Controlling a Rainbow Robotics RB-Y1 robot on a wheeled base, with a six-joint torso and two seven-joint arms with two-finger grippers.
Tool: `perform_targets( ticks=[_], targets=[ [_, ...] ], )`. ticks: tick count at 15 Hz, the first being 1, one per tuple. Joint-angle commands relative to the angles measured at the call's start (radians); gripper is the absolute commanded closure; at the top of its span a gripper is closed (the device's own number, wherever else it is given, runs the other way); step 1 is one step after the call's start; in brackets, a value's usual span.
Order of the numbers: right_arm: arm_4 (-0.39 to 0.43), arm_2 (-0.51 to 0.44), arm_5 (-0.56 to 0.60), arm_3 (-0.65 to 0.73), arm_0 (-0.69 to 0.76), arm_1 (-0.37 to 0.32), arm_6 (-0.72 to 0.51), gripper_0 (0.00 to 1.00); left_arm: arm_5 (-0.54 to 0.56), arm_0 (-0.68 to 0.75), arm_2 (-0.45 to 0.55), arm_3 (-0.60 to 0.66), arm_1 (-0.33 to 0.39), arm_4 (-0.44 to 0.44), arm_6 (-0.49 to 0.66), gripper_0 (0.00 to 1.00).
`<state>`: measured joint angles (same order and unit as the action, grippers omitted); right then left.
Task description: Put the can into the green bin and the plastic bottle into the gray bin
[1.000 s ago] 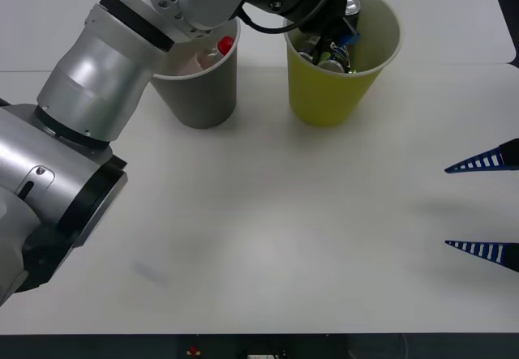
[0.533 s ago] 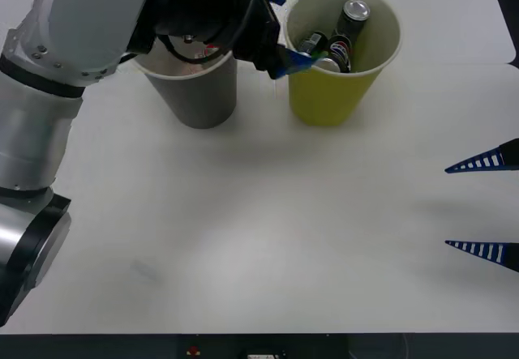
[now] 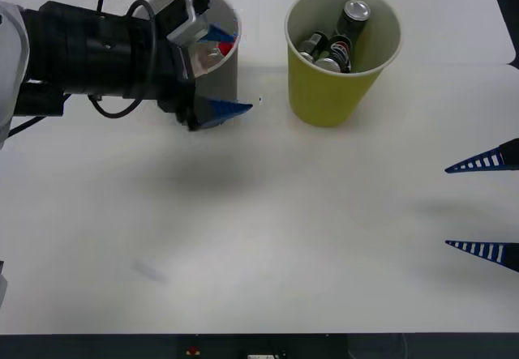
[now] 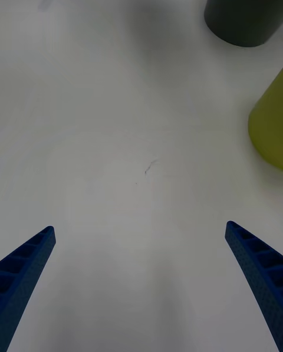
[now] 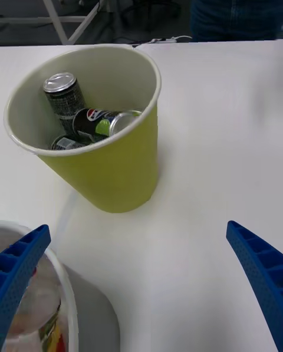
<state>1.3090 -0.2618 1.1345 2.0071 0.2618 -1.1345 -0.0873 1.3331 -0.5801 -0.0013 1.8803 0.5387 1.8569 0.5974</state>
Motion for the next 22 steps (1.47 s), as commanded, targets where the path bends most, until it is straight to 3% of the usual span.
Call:
perform_targets(
  ticks=[1, 6, 15, 22],
  targets=[
    [0.000, 0.000, 0.000, 0.000, 0.000, 0.000, 0.000, 0.00, 0.000, 0.077, 0.029, 0.003, 0.058, -0.091, -0.128, 0.00],
    [0.000, 0.000, 0.000, 0.000, 0.000, 0.000, 0.000, 0.00, 0.000, 0.217, 0.072, 0.003, 0.176, -0.252, -0.297, 0.00],
    [0.000, 0.000, 0.000, 0.000, 0.000, 0.000, 0.000, 0.00, 0.000, 0.457, 0.175, 0.002, 0.326, -0.424, -0.501, 0.00],
    [0.000, 0.000, 0.000, 0.000, 0.000, 0.000, 0.000, 0.00, 0.000, 0.591, 0.201, 0.000, 0.417, -0.516, -0.518, 0.00]
  ],
)
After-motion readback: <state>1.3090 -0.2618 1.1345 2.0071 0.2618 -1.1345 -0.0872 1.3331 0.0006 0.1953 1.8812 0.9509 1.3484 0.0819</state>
